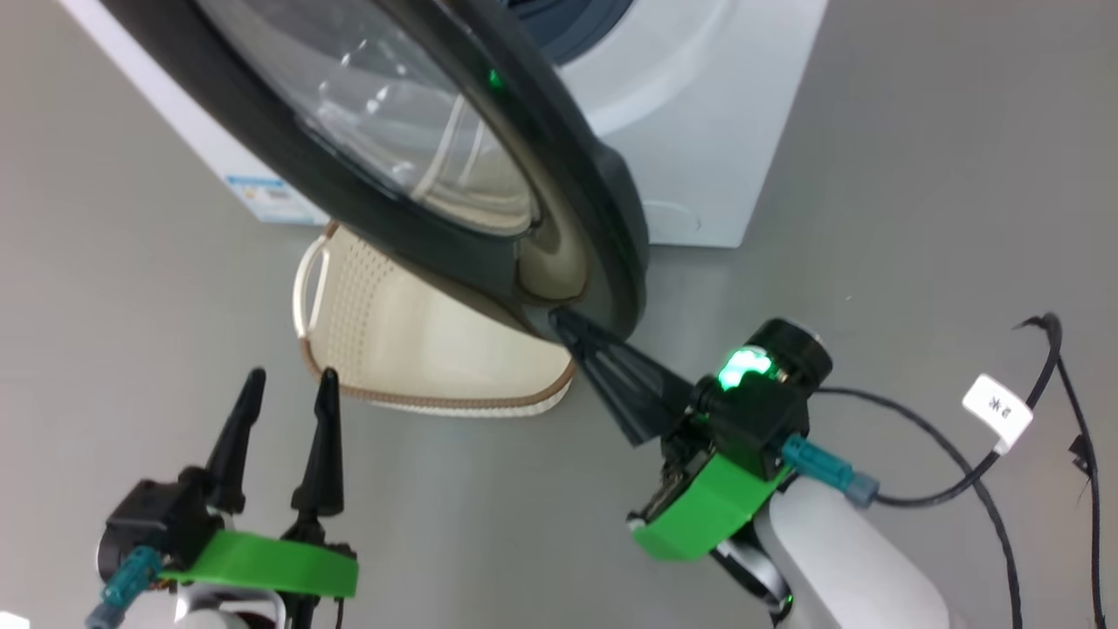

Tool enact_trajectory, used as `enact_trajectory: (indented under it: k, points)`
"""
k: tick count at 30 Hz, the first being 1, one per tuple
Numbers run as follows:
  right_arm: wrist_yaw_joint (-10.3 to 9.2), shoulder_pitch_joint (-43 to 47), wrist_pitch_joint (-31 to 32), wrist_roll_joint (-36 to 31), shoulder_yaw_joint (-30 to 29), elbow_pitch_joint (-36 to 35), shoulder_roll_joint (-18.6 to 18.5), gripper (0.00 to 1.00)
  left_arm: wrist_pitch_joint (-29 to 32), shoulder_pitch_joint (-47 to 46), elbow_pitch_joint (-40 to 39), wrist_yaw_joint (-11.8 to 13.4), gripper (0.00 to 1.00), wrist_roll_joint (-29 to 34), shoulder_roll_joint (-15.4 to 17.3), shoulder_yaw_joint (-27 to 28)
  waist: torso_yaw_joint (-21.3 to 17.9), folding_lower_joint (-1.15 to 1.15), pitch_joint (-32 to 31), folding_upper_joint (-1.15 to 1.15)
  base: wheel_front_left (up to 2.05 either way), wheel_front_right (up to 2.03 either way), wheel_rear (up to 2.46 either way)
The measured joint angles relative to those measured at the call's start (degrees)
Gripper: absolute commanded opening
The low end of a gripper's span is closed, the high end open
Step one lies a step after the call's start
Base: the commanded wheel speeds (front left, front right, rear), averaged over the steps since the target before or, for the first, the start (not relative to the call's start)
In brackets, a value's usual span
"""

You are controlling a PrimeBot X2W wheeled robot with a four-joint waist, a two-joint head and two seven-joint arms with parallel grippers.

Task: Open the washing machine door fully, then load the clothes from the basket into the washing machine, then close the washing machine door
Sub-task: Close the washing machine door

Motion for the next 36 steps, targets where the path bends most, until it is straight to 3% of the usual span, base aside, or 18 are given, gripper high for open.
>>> enact_trajectory:
  k: [9, 22, 36]
  points:
    - [0.00, -4.0, 0.0, -1.1, -4.8, 3.7, 0.5, 0.00, 0.0, -2.5, 0.4, 0.0, 1.00, -1.4, 0.0, -1.0, 2.8, 0.00, 4.5, 0.00, 0.00, 0.00, 0.00]
    - [0.26, -6.0, 0.0, -3.4, -11.7, 4.3, 1.2, 0.00, 0.0, -4.4, 0.4, 0.0, 1.00, -2.9, 0.5, -2.9, 3.7, 0.00, 8.3, 0.00, 0.00, 0.00, 0.00]
    - [0.26, -18.1, 0.0, -3.4, -19.2, 6.6, 1.5, 0.00, 0.0, -11.0, -0.1, 0.0, 1.00, -5.4, 0.5, -5.9, 4.4, 0.00, 15.3, 0.00, 0.00, 0.00, 0.00]
